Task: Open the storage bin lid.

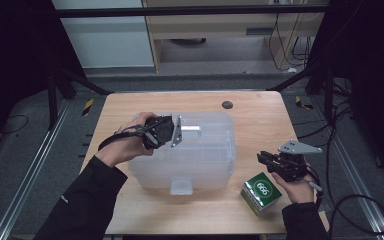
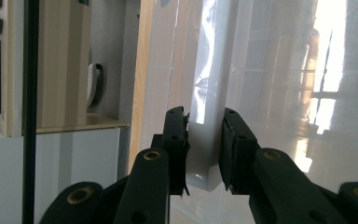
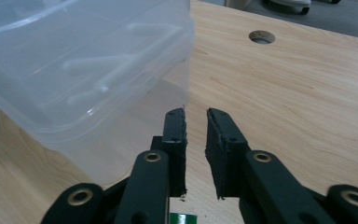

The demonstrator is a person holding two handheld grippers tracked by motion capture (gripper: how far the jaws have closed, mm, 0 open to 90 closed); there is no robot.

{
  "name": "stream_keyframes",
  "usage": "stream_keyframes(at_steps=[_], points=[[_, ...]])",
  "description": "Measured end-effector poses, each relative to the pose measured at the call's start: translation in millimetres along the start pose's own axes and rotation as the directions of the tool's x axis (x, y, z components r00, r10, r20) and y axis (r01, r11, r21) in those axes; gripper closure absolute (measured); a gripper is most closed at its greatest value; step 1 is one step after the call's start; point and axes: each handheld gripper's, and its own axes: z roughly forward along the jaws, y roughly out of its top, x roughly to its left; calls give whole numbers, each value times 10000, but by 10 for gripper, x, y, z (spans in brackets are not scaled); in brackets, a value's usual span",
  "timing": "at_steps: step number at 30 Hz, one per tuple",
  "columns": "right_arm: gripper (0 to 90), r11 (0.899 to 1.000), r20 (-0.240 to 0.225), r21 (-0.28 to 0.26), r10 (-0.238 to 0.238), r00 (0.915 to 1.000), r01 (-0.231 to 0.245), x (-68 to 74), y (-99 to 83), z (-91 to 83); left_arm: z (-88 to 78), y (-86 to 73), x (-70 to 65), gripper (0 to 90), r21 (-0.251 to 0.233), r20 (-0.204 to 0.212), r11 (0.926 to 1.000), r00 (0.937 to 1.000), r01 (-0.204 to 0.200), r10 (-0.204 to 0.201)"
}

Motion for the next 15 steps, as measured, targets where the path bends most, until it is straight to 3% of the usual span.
stream_keyframes(at_steps=[7,15], points=[[895,10000,-389,69,7,9992,-5,31,15,-2,-5,-5,20,735,4,77,10000,9999,75,-75],[900,9998,-686,175,-23,9976,35,61,24,9,-6,-12,42,733,-52,99,9999,9999,134,-133]])
